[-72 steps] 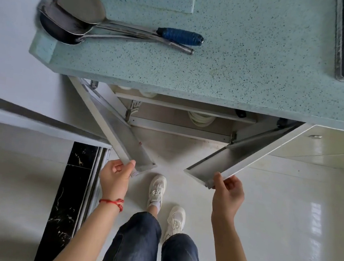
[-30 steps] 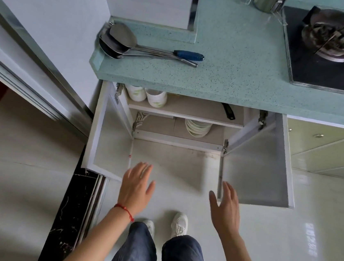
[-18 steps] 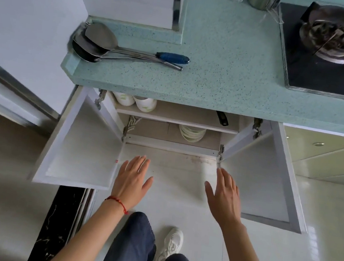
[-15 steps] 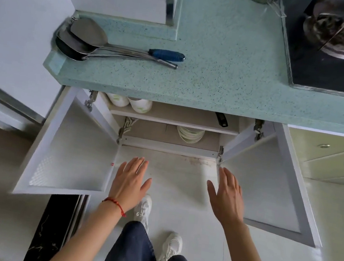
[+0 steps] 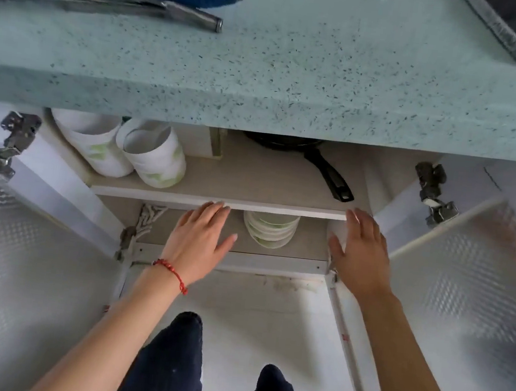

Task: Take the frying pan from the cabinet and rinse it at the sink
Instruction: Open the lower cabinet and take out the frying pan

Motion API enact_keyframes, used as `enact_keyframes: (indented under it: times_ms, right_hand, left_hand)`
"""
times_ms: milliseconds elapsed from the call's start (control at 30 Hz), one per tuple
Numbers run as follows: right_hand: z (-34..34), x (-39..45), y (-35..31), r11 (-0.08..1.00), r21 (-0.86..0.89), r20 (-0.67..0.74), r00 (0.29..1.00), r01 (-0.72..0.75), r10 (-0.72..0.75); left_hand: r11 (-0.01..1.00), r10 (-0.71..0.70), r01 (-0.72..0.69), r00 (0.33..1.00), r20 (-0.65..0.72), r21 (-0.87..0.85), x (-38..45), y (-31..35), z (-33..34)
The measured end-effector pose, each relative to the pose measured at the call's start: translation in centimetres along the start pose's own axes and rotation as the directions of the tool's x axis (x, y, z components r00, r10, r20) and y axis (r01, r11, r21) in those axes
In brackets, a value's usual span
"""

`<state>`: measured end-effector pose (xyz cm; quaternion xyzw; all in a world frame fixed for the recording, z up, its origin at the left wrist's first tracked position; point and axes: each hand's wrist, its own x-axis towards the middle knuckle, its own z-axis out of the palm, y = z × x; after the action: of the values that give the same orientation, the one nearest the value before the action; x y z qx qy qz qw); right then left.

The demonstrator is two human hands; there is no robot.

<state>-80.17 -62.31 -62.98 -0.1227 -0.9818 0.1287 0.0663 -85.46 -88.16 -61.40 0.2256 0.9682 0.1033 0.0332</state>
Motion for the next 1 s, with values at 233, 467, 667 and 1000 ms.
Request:
enact_keyframes:
  times_ms: [233, 467, 667, 1000]
  right_hand:
    - [5.3, 7.4, 1.7, 0.998, -0.046, -0.256, 0.966, 0.036, -0.046]
    - [7.2, 10.6, 1.3, 0.976, 0.186, -0.285, 0.944, -0.115, 0.165]
    - [7.8, 9.5, -0.5, 0.893, 0.442, -0.283, 0.931, -0.085, 0.229]
    - [9.0, 2.8, -4.8, 0.771, 0.632, -0.302, 0.895, -0.070, 0.329]
  left_hand:
    - [0.995, 0.098, -0.098, 0.989, -0.110, 0.006, 7.1, -0.8, 6.5]
    - [0.995, 0.083, -0.093, 0.979, -0.187, -0.043, 7.9, -1.3, 9.4]
    - [0.984, 0.089, -0.117, 0.977, -0.191, -0.138, 7.7, -0.5, 9.5]
    - [0.819, -0.040, -0.077, 0.981, -0.190, -0.568, 10.7, 3.6, 10.3]
